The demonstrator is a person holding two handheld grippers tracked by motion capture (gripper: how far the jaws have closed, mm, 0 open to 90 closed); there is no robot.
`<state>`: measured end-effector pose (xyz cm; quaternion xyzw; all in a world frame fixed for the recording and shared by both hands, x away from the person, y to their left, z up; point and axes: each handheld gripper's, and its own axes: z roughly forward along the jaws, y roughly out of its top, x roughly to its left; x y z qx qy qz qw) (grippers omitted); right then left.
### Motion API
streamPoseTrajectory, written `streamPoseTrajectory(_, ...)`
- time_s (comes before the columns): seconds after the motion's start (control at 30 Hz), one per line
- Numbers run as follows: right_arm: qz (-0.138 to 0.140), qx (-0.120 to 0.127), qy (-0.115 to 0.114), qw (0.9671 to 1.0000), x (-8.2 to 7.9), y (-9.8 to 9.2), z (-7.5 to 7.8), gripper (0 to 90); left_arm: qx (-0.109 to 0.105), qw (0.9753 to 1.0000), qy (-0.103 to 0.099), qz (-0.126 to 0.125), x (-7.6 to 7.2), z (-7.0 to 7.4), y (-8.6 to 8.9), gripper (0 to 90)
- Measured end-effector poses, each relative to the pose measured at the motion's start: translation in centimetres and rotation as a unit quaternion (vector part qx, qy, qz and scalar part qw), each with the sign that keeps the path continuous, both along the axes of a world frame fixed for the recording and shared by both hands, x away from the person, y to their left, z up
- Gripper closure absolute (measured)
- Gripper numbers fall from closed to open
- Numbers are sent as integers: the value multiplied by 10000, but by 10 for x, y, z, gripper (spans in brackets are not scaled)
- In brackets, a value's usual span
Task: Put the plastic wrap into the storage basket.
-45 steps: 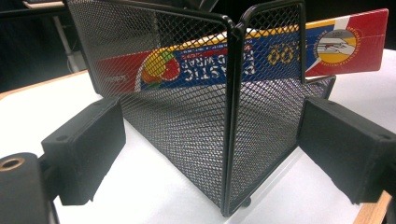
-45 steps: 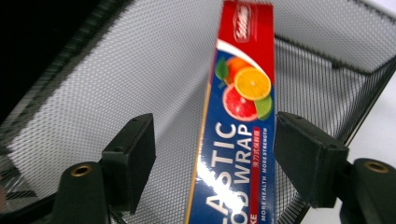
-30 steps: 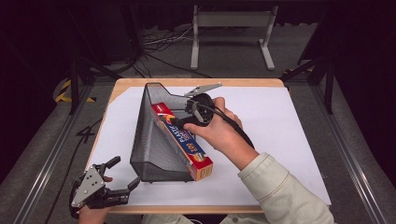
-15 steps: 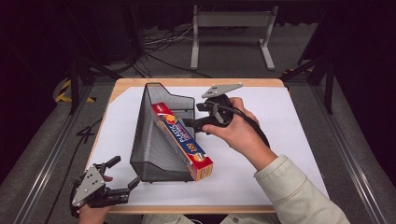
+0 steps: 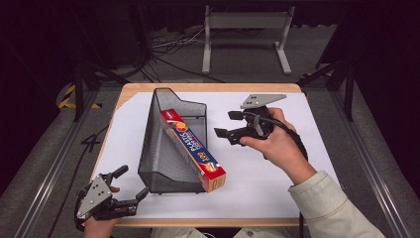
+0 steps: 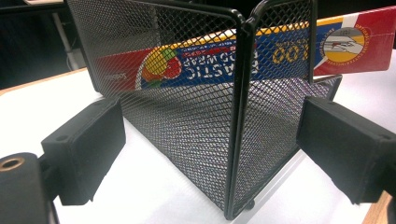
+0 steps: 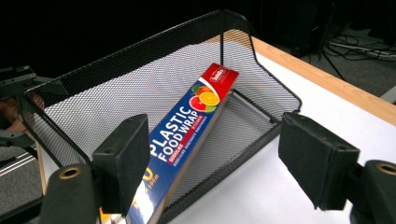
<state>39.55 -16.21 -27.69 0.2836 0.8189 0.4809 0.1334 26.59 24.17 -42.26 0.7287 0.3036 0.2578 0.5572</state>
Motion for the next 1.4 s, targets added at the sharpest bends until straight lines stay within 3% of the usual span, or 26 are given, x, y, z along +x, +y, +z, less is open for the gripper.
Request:
streamPoseTrajectory(0.4,-267,80,-30,9996,-11,-52,7,255,-11,10000,7,10,0,0,0,89)
streamPoseTrajectory(0.7,-417,45,-327,9986,-17,-93,0,233,29,10000,25,-9,0,1,-1,88)
streamPoseTrajectory(0.93,-579,93,-226,9980,-21,-116,-15,233,21,10000,15,8,0,1,-1,89)
streamPoseTrajectory(1.03,-620,60,-256,9977,-24,-122,-21,222,24,10000,17,14,0,1,-2,88)
streamPoseTrajectory(1.13,-610,182,-286,9976,-27,-126,-32,223,27,10000,19,19,0,0,-2,89)
streamPoseTrajectory(1.23,-611,99,-275,9977,-30,-130,-45,224,51,10000,26,28,0,0,-1,89)
streamPoseTrajectory(1.4,-647,180,-430,9968,-36,-140,-60,224,47,10000,6,43,0,0,-1,89)
